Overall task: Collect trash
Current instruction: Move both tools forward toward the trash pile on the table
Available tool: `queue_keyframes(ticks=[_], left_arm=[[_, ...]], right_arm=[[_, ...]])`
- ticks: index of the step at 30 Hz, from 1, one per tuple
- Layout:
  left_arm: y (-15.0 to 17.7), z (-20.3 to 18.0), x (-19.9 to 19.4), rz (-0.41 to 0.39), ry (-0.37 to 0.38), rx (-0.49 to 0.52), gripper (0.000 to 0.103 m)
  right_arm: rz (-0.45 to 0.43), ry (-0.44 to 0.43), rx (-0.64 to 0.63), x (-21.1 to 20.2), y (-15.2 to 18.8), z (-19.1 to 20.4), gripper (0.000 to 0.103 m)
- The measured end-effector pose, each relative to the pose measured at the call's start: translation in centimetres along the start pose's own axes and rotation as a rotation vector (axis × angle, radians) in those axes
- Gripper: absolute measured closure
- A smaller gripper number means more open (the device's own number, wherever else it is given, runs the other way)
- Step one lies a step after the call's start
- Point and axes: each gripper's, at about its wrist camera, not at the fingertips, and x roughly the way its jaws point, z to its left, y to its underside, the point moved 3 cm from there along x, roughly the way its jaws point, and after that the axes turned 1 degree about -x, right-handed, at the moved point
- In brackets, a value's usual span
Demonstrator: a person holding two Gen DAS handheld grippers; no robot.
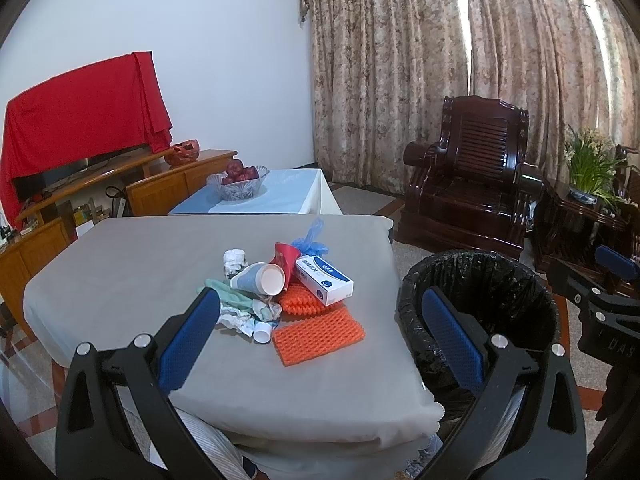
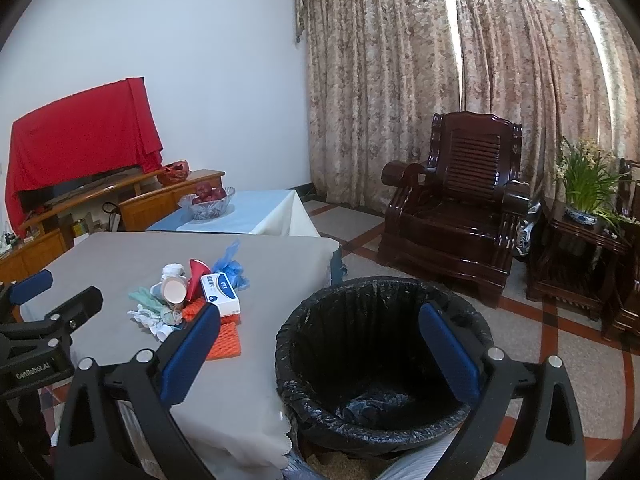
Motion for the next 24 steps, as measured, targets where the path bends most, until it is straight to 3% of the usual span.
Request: queue_keyframes(ticks=[6,9,17,24], left_arm=[[-0.3,0.5,0.7,0.015,-0.011,-0.007,0.005],[-0.2,1.4,1.3,0.016,-0.054,-0.015,0.005],[0.6,5.5,4.7,0.048,-0.169,-0.014,0.005],[0.3,9.5,8.7,0.066,-0.212,-0.067,0.005]], right_arm=[[0.01,-0.008,0.005,0.6,-0.3,0.2,0.006],[0.013,-0.019,0.003,1.4,-0.6,0.7,0.006],[0.048,-0.082,-0.041,5.7,-0.6,3.4,0.006],[0.099,-0.186,-0.038,11.7,-1.0,6.7,0.007]])
